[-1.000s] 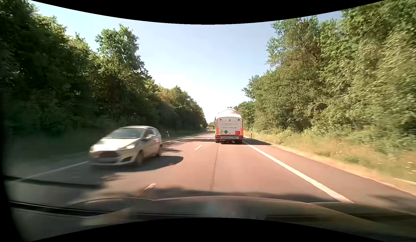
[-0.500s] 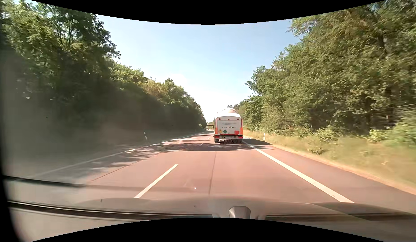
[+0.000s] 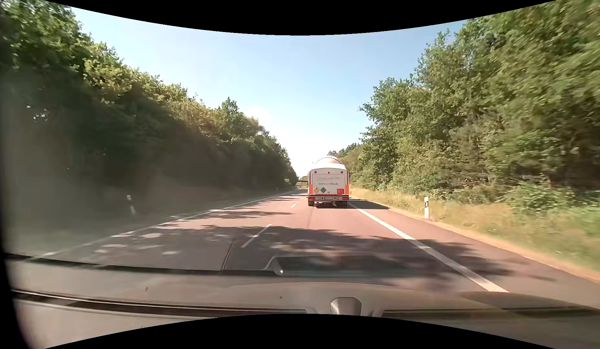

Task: Follow the waypoints while adhering to traffic rules and regulations

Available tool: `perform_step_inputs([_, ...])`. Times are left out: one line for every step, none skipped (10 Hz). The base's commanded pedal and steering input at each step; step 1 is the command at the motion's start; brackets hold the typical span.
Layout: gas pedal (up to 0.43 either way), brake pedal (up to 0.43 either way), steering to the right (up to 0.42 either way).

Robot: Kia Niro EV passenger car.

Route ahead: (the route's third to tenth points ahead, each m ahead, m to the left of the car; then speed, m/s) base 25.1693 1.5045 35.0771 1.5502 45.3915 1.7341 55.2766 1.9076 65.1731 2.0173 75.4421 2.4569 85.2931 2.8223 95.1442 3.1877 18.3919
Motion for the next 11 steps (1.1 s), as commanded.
perform_step_inputs([0.059, 0.006, 0.004])
perform_step_inputs([0.059, 0.006, 0.004])
perform_step_inputs([0.059, 0.006, 0.004])
perform_step_inputs([0.059, 0.006, 0.003])
perform_step_inputs([0.059, 0.006, 0.004])
perform_step_inputs([0.059, 0.006, 0.004])
perform_step_inputs([0.059, 0.006, 0.003])
perform_step_inputs([0.059, 0.006, 0.004])
perform_step_inputs([0.059, 0.006, 0.004])
perform_step_inputs([0.067, 0.006, 0.004])
perform_step_inputs([0.079, 0.006, 0.003])
